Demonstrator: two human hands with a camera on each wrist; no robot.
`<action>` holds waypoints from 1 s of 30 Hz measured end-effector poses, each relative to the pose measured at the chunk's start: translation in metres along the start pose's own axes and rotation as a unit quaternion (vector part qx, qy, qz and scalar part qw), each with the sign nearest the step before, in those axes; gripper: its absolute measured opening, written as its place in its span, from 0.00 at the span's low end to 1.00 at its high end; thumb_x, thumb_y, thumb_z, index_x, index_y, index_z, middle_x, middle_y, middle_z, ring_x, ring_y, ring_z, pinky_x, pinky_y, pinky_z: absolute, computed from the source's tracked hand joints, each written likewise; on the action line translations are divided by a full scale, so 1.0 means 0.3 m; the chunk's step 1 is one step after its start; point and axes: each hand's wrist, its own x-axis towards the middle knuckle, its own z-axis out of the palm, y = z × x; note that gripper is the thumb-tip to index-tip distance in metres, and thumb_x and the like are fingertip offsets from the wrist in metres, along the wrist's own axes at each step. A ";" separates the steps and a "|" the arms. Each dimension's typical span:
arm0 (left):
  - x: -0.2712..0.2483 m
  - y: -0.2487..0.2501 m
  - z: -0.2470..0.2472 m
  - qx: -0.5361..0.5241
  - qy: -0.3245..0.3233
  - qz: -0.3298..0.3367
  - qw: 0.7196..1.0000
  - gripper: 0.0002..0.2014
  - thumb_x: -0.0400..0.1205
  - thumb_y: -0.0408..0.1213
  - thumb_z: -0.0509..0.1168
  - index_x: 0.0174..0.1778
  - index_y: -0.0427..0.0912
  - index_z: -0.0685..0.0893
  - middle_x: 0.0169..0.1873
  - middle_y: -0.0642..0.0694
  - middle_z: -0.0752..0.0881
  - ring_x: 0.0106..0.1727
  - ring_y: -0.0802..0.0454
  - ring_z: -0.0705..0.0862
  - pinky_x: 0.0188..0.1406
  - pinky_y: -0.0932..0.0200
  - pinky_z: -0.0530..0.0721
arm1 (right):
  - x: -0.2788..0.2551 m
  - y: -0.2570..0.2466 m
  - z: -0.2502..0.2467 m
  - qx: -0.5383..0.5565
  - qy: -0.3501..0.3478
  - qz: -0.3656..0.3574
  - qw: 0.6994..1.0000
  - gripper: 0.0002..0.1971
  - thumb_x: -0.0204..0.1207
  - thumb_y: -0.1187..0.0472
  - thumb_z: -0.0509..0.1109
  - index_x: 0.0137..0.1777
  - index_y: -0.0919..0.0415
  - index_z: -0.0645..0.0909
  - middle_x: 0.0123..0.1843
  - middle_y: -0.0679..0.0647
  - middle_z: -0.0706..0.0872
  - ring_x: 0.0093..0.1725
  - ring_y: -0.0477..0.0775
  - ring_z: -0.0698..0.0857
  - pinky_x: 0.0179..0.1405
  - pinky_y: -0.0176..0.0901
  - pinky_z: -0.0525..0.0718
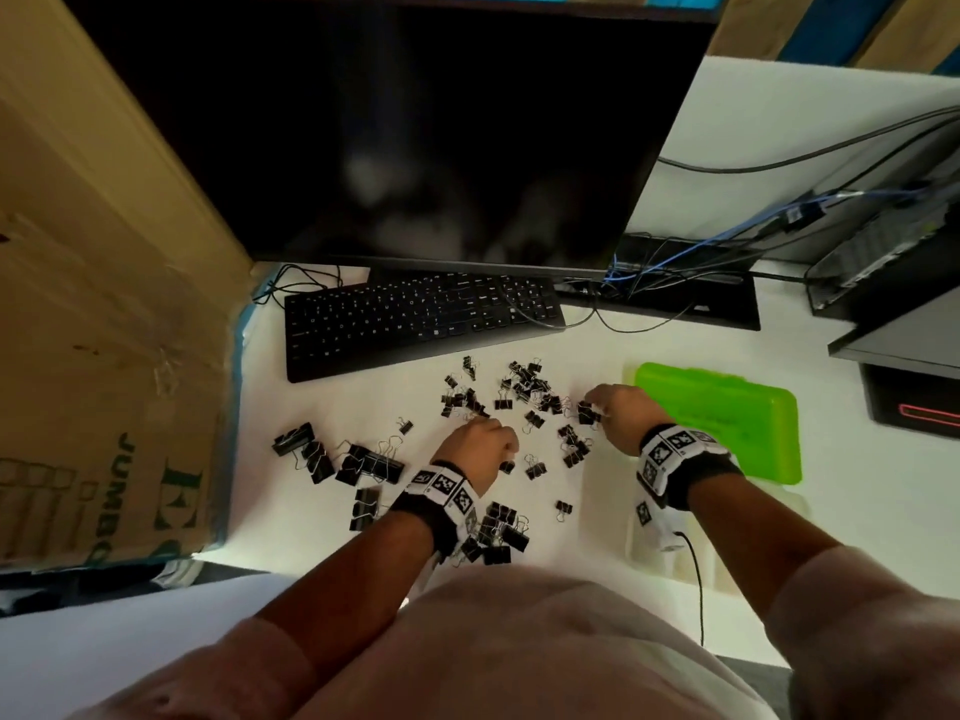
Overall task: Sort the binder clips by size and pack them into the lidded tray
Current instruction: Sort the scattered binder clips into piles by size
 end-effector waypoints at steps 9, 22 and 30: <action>-0.122 -0.061 -0.039 -0.048 -0.017 -0.091 0.995 0.13 0.79 0.26 0.56 0.45 0.51 0.79 0.45 0.52 0.79 0.46 0.51 0.80 0.45 0.54 0.84 | 0.031 -0.041 0.044 -0.004 0.010 -0.073 0.997 0.13 0.76 0.59 0.70 0.61 0.51 0.82 0.59 0.57 0.84 0.55 0.59 0.84 0.52 0.48 0.82; -0.169 -0.083 -0.012 -0.115 -0.009 -0.112 0.987 0.11 0.84 0.44 0.60 0.56 0.46 0.83 0.52 0.50 0.82 0.52 0.55 0.79 0.62 0.55 0.79 | -0.070 -0.159 -0.053 0.058 0.037 -0.157 0.985 0.04 0.75 0.61 0.69 0.43 0.60 0.84 0.48 0.56 0.84 0.42 0.52 0.82 0.47 0.41 0.80; -0.016 -0.084 -0.034 -0.136 0.086 -0.246 0.956 0.29 0.75 0.36 0.72 0.71 0.45 0.68 0.67 0.44 0.69 0.63 0.42 0.79 0.62 0.51 0.78 | -0.126 -0.261 0.155 0.031 -0.130 -0.205 0.970 0.09 0.77 0.55 0.69 0.55 0.55 0.81 0.57 0.54 0.86 0.50 0.53 0.86 0.50 0.39 0.80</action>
